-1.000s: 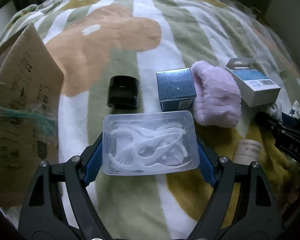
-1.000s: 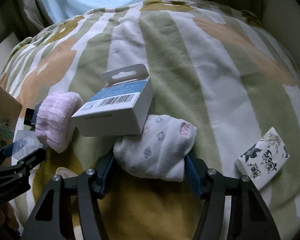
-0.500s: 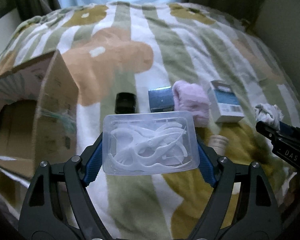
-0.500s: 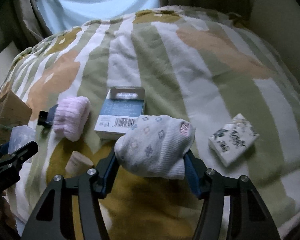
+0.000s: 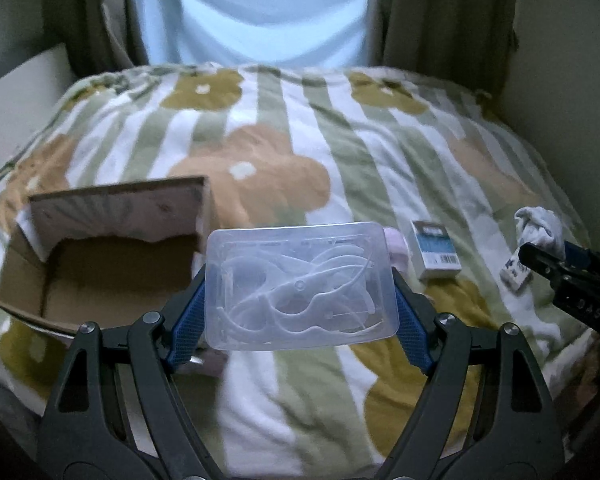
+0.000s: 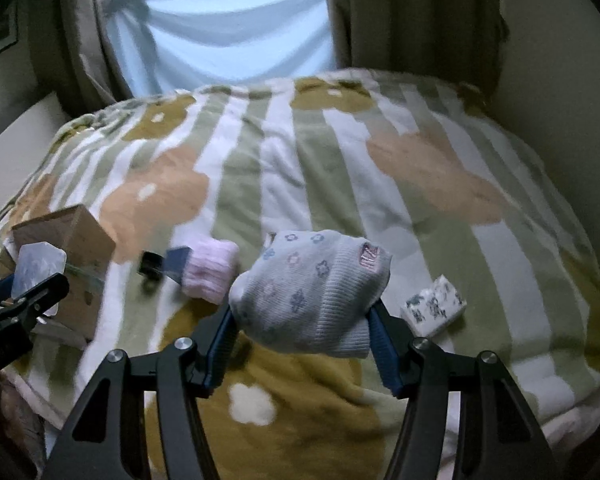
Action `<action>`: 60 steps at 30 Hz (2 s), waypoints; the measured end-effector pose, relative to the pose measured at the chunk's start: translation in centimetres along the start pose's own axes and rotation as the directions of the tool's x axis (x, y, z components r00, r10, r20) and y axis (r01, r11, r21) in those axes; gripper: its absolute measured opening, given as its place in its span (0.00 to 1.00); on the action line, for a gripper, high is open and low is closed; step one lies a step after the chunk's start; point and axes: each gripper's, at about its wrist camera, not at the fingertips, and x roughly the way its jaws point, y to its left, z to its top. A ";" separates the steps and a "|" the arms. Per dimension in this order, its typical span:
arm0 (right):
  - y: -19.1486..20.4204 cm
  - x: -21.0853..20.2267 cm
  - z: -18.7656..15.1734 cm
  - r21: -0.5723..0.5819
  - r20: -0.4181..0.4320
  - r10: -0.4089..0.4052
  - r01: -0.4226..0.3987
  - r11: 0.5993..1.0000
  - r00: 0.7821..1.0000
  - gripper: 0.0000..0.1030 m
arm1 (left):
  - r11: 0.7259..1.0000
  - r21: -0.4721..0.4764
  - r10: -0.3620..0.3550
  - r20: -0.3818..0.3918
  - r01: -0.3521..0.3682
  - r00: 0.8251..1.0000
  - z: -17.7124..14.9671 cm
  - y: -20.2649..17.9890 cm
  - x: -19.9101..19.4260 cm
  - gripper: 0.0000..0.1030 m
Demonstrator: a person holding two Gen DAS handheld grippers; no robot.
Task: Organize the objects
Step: 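Carry the tray and sock bundle into the box and open both tools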
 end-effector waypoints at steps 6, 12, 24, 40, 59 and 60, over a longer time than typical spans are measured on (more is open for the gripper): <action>4.4 -2.6 2.2 -0.069 0.070 0.036 -0.031 0.997 0.997 0.54 | 0.999 -0.023 0.027 0.069 -0.025 0.997 2.1 3.9 -3.1 0.77; 9.7 -3.6 3.9 -0.137 0.106 0.090 -0.075 0.988 0.990 0.54 | 0.996 -0.055 0.071 0.099 -0.066 0.993 3.7 9.0 -5.0 0.77; 20.3 -2.4 5.8 -0.248 0.090 0.198 -0.171 0.954 0.976 0.54 | 0.972 -0.155 0.191 0.083 -0.177 0.978 3.9 20.8 -5.2 0.77; 32.1 4.7 4.7 -0.354 -0.065 0.273 -0.278 0.893 0.960 0.54 | 0.948 -0.248 0.194 -0.050 -0.200 0.980 1.1 31.3 1.1 0.77; 34.4 9.1 3.4 -0.311 -0.186 0.346 -0.389 0.867 0.920 0.60 | 0.963 -0.204 0.156 -0.114 -0.177 0.981 0.5 31.7 4.7 0.95; 34.5 9.3 3.5 -0.306 -0.196 0.348 -0.394 0.867 0.917 0.69 | 0.963 -0.198 0.166 -0.106 -0.184 0.980 0.7 31.7 4.6 0.99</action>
